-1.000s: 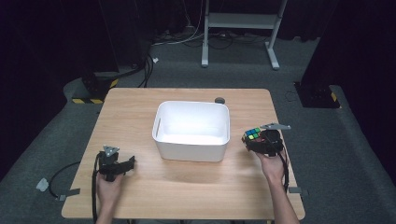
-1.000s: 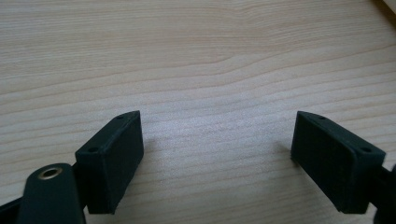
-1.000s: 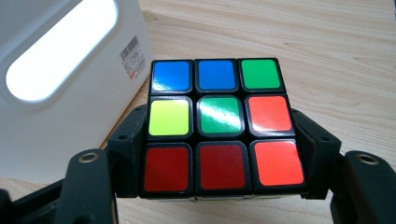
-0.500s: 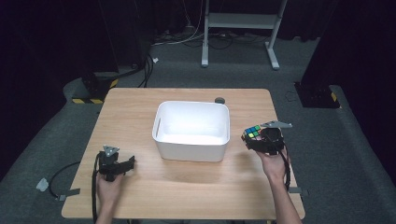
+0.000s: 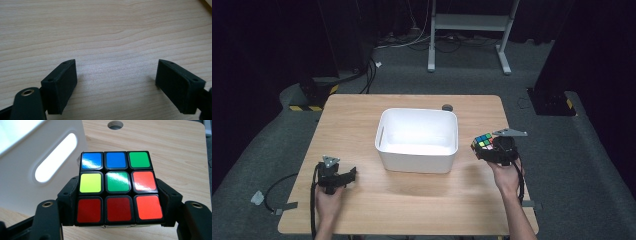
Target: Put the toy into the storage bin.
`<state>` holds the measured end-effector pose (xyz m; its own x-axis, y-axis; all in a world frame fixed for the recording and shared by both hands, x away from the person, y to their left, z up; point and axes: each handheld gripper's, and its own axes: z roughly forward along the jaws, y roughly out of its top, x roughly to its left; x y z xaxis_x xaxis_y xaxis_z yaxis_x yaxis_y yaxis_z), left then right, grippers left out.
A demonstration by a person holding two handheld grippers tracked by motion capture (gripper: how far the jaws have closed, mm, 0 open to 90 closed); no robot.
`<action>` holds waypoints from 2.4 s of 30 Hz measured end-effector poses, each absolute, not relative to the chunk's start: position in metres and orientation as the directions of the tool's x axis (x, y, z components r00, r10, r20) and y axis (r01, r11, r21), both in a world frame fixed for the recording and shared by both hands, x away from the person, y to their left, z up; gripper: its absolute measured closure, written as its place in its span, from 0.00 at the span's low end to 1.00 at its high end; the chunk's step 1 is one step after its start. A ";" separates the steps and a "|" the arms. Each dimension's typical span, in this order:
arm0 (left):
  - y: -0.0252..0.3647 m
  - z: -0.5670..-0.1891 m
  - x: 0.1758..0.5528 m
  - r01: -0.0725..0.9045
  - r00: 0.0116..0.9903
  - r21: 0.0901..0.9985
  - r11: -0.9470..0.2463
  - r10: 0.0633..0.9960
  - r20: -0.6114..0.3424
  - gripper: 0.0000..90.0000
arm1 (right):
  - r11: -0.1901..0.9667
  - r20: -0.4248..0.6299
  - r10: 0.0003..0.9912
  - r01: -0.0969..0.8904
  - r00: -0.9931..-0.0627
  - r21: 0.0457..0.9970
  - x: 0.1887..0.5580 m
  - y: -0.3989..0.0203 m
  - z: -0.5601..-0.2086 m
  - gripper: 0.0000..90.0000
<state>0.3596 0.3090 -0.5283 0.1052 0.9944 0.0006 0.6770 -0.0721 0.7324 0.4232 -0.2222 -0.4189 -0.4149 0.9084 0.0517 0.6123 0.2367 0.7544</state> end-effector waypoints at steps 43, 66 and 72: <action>0.309 -0.528 0.360 0.676 0.105 0.733 -0.070 0.994 -0.002 0.19 | 0.259 0.037 0.890 0.569 -0.455 0.780 0.415 -0.211 -0.374 0.38; 0.309 -0.528 0.360 0.676 0.105 0.733 -0.070 0.995 -0.002 0.19 | 0.291 0.011 0.866 0.524 -0.499 0.801 0.428 -0.182 -0.328 0.38; 0.309 -0.528 0.360 0.676 0.104 0.733 -0.070 0.995 -0.001 0.19 | 0.302 0.007 0.856 0.509 -0.517 0.806 0.431 -0.171 -0.317 0.38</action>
